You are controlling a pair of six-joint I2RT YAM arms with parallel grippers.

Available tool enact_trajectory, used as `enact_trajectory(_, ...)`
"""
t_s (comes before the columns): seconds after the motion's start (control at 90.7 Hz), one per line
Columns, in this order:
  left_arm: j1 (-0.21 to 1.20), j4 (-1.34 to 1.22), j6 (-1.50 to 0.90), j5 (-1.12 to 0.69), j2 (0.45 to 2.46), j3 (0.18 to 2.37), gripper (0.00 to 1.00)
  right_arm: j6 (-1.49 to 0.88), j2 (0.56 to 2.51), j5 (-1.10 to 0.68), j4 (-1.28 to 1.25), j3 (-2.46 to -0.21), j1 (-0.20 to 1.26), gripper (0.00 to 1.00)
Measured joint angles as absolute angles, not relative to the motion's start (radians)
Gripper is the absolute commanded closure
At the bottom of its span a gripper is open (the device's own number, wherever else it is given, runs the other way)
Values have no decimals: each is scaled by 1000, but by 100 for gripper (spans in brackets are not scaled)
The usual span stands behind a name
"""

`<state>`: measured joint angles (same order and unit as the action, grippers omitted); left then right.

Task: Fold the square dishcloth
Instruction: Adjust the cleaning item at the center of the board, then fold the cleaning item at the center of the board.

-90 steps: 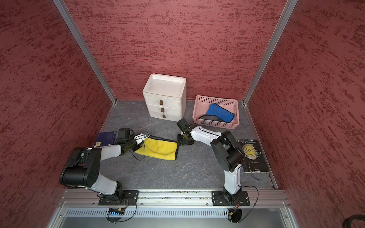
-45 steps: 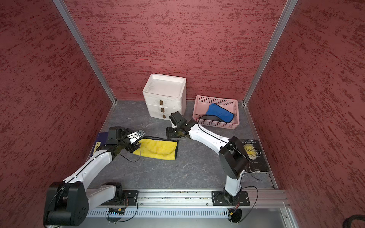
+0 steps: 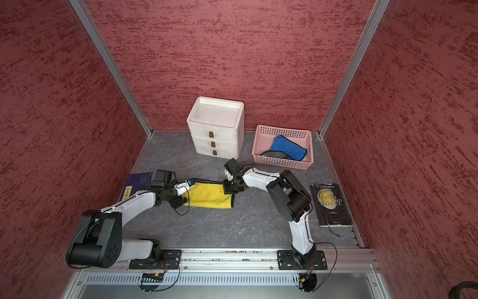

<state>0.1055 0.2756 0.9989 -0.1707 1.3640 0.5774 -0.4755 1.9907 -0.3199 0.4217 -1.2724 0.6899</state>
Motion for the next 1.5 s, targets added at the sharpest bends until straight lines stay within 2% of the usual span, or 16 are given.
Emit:
enact_trajectory(0.331, 256, -68, 1015, 0, 1645, 738, 17, -551, 1769, -314, 240, -932, 728, 100)
enact_trajectory(0.463, 324, -161, 1044, 41, 1733, 800, 15, -649, 1666, -294, 157, -792, 851, 100)
enact_trajectory(0.595, 413, -164, 1057, 58, 1774, 852, 13, -728, 1649, -284, 120, -767, 997, 100)
enact_trajectory(0.76, 484, -123, 1070, 24, 1752, 857, 9, -760, 1589, -288, 167, -760, 1021, 100)
enact_trajectory(0.959, 375, 78, 1047, -126, 1507, 830, 7, -728, 1440, -337, 262, -812, 892, 100)
enact_trajectory(1.069, 323, 199, 1045, -222, 1318, 818, 9, -691, 1524, -397, 274, -942, 812, 100)
enact_trajectory(1.201, 376, 390, 1069, -340, 1120, 757, 11, -653, 1722, -476, 271, -1115, 744, 100)
enact_trajectory(1.344, 535, 602, 1089, -405, 1028, 680, 10, -636, 1910, -547, 263, -1222, 697, 100)
enact_trajectory(1.499, 753, 692, 1070, -384, 1028, 625, 10, -635, 2023, -591, 255, -1229, 666, 100)
